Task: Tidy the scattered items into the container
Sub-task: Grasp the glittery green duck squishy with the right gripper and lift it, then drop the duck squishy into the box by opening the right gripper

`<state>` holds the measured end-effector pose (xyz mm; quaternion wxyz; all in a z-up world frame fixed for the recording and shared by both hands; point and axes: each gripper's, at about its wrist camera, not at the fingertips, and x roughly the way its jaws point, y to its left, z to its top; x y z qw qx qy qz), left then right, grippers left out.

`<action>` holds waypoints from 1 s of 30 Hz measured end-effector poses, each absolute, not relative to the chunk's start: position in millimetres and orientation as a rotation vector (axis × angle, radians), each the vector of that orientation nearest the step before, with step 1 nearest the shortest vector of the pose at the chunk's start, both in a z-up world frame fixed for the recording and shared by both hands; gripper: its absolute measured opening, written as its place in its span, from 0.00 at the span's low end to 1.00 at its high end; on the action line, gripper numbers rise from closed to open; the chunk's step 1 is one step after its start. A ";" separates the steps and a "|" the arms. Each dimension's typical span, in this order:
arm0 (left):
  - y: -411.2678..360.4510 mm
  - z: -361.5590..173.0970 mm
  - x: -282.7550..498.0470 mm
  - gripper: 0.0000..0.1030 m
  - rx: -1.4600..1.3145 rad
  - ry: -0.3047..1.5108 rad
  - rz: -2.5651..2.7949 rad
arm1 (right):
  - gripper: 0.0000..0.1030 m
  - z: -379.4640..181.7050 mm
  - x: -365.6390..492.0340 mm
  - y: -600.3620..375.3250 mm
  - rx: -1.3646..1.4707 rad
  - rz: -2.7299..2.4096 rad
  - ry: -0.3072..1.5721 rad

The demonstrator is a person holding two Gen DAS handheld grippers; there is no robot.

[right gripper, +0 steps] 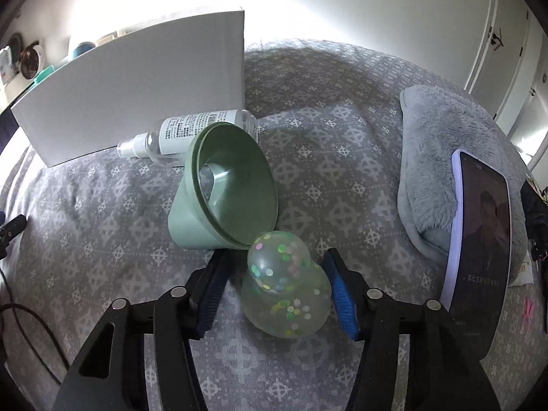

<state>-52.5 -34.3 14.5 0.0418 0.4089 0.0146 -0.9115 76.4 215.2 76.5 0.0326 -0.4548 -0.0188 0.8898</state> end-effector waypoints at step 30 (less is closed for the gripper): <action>-32.9 15.8 -52.9 1.00 1.253 0.054 -2.791 | 0.55 207.5 -80.4 119.8 -1.046 2.843 -0.072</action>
